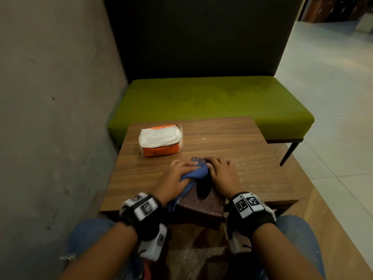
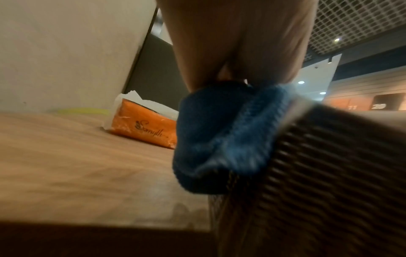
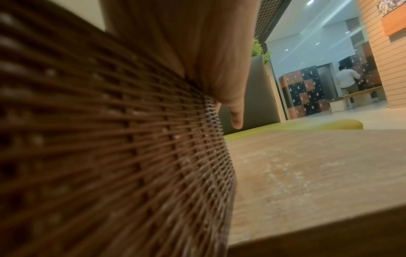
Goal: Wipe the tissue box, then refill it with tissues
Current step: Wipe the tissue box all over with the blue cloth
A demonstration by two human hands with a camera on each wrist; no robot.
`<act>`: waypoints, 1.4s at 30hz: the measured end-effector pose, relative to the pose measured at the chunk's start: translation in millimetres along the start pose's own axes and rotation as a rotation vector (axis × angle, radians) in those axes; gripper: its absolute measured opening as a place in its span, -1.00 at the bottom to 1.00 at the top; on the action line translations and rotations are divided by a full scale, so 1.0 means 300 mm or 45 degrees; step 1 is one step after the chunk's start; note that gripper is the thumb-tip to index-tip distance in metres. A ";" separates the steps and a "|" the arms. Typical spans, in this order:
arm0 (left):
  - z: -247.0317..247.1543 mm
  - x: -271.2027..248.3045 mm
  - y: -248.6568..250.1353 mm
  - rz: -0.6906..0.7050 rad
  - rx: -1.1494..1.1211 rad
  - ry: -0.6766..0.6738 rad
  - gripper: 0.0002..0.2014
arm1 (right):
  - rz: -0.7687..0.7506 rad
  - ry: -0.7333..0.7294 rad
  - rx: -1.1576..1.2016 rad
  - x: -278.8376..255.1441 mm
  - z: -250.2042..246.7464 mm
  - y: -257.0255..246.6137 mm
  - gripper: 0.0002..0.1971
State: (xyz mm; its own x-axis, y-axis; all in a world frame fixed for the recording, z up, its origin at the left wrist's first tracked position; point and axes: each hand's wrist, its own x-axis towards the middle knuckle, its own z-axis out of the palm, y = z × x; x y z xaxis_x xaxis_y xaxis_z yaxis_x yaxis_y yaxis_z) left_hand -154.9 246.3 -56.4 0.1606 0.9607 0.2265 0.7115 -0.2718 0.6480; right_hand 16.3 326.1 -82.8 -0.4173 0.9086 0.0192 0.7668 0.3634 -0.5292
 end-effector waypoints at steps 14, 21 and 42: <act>0.069 -0.179 0.114 -0.149 -0.018 0.253 -0.68 | 0.193 -0.322 0.181 -0.324 -0.113 -0.087 0.26; 0.082 -0.228 0.155 -0.149 0.008 0.151 -0.59 | 0.193 0.100 0.355 -0.324 0.033 -0.113 0.37; -0.019 -0.008 0.119 -0.087 0.470 -0.153 -0.65 | 0.114 0.060 0.144 -0.227 0.019 -0.084 0.35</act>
State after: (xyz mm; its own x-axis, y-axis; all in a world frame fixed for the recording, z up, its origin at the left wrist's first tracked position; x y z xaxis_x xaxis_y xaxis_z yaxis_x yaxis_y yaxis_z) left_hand -133.9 234.0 -29.7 0.1676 0.9817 0.0906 0.9181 -0.1889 0.3483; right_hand 22.6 253.9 -75.6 -0.3245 0.9459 0.0058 0.7389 0.2573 -0.6228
